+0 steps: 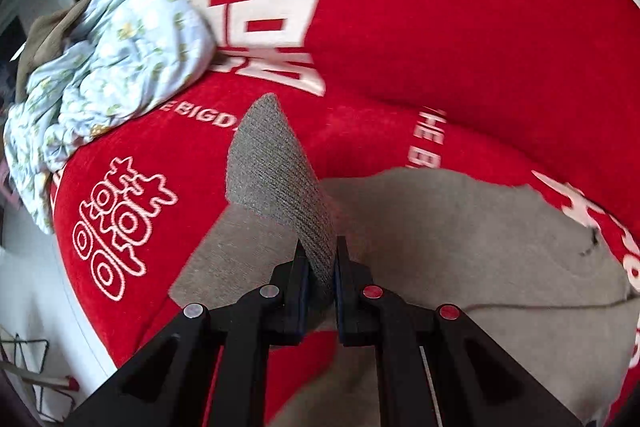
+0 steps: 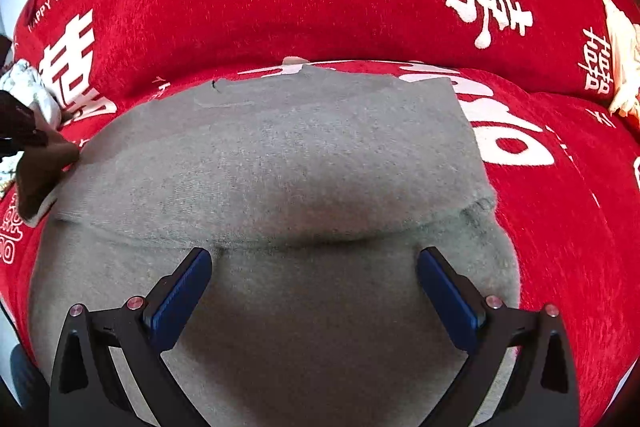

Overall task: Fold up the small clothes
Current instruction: 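Carry the grasped sleeve with the left gripper across the sweater body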

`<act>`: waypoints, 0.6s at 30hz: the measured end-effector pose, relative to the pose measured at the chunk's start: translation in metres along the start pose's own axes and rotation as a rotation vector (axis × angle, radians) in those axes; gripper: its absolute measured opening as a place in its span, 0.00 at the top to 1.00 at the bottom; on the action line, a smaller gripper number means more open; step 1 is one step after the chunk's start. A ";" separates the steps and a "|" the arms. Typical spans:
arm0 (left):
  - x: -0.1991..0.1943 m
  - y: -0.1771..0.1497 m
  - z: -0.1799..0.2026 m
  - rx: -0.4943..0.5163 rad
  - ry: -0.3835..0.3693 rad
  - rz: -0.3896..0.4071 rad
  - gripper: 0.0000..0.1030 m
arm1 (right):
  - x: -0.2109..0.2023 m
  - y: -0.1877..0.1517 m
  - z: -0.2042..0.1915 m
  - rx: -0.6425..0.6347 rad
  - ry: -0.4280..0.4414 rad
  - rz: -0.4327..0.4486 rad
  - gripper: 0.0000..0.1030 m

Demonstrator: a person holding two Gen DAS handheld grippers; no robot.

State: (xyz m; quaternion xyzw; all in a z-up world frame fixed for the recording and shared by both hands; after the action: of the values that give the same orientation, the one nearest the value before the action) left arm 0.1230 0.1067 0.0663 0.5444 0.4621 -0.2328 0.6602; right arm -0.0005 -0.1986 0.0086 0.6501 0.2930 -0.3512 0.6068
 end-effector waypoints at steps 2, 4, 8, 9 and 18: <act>-0.005 -0.004 0.016 0.029 -0.015 -0.004 0.89 | -0.001 -0.001 0.000 -0.005 0.009 0.002 0.01; -0.008 -0.008 0.029 0.053 -0.030 -0.009 0.89 | -0.002 -0.003 -0.001 -0.016 0.019 0.004 0.01; -0.016 -0.017 0.056 0.113 -0.046 -0.010 0.89 | -0.006 -0.008 -0.005 -0.043 0.039 0.011 0.01; -0.018 -0.018 0.061 0.125 -0.048 -0.009 0.89 | -0.007 -0.009 -0.005 -0.051 0.041 0.014 0.01; -0.037 -0.032 0.112 0.217 -0.084 -0.007 0.89 | -0.014 -0.022 0.013 -0.049 0.036 0.022 0.01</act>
State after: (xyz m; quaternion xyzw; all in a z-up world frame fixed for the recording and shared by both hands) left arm 0.1196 -0.0151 0.0799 0.6009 0.4081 -0.3064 0.6152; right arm -0.0275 -0.2092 0.0070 0.6445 0.3052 -0.3254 0.6209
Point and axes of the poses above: each gripper's, at about its wrist camera, not at the fingertips, and x roughly the way its jaws point, z to its right, y to its top, the point moved 1 cm from there along x, roughly the way its jaws point, and after that the axes turned 5 degrees about -y, right-handed, at the moved point
